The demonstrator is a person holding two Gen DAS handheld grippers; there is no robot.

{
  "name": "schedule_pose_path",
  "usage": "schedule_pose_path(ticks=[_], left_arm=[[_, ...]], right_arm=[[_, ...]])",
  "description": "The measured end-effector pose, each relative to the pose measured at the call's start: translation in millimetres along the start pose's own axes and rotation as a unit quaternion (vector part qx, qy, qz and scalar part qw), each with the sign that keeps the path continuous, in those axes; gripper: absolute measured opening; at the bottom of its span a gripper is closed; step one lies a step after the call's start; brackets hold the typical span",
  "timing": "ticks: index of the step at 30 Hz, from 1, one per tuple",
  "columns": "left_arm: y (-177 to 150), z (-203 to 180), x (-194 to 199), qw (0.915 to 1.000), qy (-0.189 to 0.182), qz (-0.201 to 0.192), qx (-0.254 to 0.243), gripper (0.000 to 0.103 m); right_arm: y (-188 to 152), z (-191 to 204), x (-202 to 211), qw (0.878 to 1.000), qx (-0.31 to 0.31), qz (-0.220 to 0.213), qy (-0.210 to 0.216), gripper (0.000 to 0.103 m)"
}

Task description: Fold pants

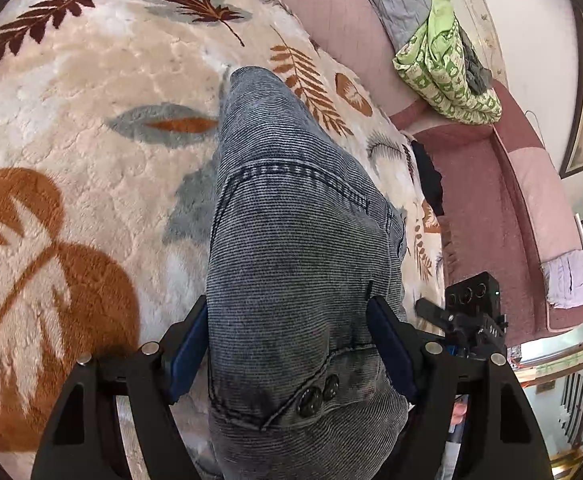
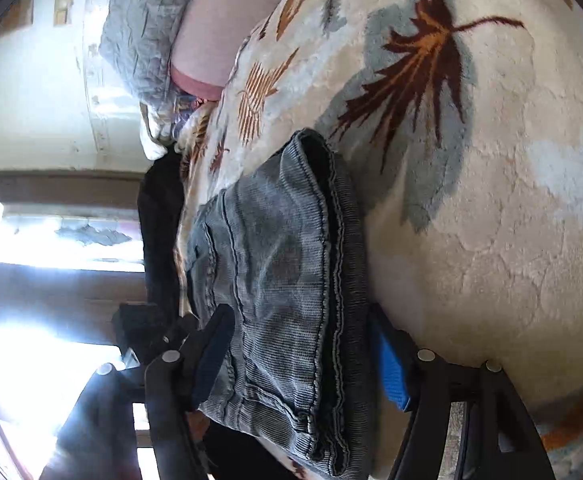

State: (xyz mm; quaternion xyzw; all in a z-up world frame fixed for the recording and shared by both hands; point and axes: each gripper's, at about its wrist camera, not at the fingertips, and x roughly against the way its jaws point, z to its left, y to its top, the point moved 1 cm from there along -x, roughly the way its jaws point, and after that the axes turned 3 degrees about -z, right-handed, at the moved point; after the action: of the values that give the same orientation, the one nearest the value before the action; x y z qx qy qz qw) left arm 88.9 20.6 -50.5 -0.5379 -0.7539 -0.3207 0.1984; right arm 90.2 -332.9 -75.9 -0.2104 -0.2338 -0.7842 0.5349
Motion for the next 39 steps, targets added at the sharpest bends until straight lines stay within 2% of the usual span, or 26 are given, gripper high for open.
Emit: schedule_pose_path(ticks=[2,3,5,6,7,8,12,19,24,28,33,39], left_arm=[[0,-5,-3,0.9998,0.017,0.001,-0.01,0.075],[-1,-9,-5,0.999,0.037,0.0,-0.024,0.069],[-3,-14,-6,0.997,0.065,-0.004,-0.042,0.06],[-4,-15,-6,0.9961,0.074,-0.005,-0.047,0.052],[-5,-17,-6,0.995,0.084,-0.006,-0.054,0.049],[-5,-19,-5,0.9943,0.089,-0.009,-0.059,0.046],[-10,-31,0,0.9892,0.111,-0.028,-0.092,0.034],[-17,-58,23,0.9751,0.136,-0.073,-0.159,0.03],[-12,-77,46,0.9686,0.133,-0.106,-0.181,0.03],[4,-93,64,0.9628,0.129,-0.136,-0.195,0.03],[38,-101,74,0.9584,0.133,-0.157,-0.198,0.03],[70,-85,60,0.9569,0.151,-0.157,-0.192,0.03]], right_arm=[[1,14,-10,0.999,0.024,0.008,-0.046,0.069],[0,20,-12,0.997,0.033,0.01,-0.064,0.067],[-5,36,-21,0.988,0.079,0.011,-0.13,0.051],[-8,39,-22,0.984,0.096,0.009,-0.147,0.048],[-10,44,-23,0.983,0.104,0.006,-0.153,0.038],[-12,46,-22,0.983,0.103,0.003,-0.151,0.032],[-18,54,-16,0.987,0.096,-0.019,-0.131,0.027],[-31,87,3,0.984,0.124,-0.039,-0.121,0.026],[-33,117,25,0.981,0.147,-0.06,-0.112,0.026],[-18,151,38,0.975,0.178,-0.081,-0.107,0.026],[14,187,30,0.968,0.204,-0.092,-0.113,0.026],[40,190,-2,0.969,0.199,-0.079,-0.12,0.026]])
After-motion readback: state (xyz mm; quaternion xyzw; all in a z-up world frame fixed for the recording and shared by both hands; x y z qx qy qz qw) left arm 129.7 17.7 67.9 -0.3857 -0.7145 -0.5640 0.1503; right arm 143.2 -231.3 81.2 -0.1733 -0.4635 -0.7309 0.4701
